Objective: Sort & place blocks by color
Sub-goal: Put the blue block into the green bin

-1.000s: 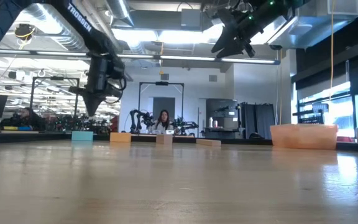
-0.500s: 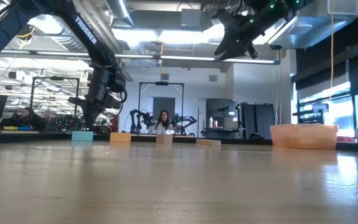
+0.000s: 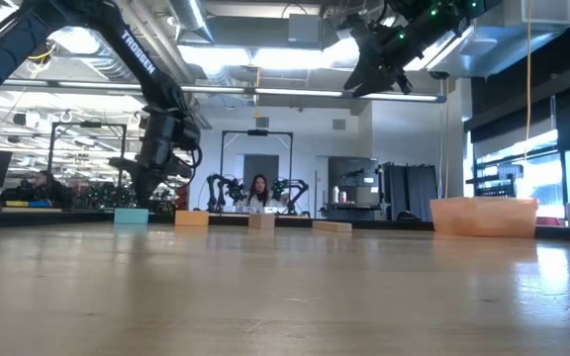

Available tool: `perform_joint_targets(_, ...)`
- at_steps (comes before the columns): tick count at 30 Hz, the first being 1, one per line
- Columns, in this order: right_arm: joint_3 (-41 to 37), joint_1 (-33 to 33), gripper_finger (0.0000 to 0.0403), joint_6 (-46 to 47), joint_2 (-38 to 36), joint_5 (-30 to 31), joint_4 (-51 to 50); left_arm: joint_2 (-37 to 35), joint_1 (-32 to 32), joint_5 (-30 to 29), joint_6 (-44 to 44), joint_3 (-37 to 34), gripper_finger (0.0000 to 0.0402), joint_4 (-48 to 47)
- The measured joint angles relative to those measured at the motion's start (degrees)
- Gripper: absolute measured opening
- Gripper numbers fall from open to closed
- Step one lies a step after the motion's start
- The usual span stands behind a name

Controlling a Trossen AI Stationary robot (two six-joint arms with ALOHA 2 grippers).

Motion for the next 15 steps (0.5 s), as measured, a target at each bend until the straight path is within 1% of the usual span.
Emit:
perform_joint_targets(5,0.0,0.0,0.0149,-0.01,0.0,0.01,0.01,0.12,0.35,-0.04,-0.05,0.0,0.0,0.23)
perform_joint_targets(9,0.0,0.0,0.0149,0.01,0.0,0.0,0.02,1.59,0.35,0.17,-0.13,0.19,0.0,-0.13)
perform_joint_targets(15,-0.01,0.0,0.0149,0.04,0.0,0.0,0.04,1.95,0.01,1.55,-0.13,1.07,0.0,-0.44)
